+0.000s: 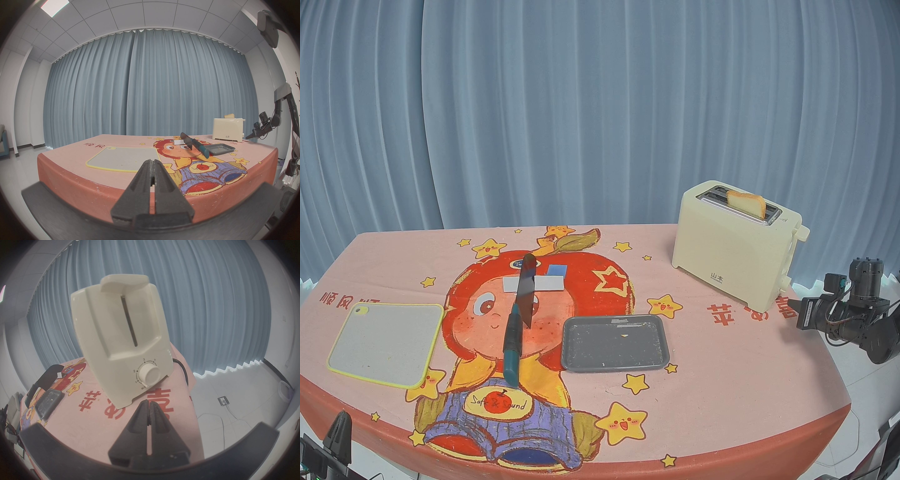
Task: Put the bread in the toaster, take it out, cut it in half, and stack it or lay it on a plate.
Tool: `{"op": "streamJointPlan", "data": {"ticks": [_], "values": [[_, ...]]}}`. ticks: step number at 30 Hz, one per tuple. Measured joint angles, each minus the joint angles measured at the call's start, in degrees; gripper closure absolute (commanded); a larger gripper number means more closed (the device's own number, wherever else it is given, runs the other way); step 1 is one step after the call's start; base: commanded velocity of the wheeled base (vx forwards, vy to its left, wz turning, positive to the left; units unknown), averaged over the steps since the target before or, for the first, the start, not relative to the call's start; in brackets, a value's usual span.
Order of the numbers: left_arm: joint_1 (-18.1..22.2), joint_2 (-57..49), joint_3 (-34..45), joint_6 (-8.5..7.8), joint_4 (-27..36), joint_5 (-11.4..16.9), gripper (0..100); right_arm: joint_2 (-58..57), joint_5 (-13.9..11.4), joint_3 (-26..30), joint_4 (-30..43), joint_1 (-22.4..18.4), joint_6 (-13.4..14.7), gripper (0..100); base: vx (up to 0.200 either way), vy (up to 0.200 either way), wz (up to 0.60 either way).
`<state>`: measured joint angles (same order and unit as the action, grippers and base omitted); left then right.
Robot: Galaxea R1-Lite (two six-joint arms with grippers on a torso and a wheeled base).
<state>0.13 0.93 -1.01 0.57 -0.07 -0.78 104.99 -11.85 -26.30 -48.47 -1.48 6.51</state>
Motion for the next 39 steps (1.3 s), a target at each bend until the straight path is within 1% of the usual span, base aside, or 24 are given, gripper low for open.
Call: {"op": "streamJointPlan", "data": {"ticks": [39], "values": [[0.0,0.0,0.0,0.0,0.0,0.0,100,3.6,0.4,-3.7,-0.1,0.2,0.5,100,0.0,0.0,0.0]]}}
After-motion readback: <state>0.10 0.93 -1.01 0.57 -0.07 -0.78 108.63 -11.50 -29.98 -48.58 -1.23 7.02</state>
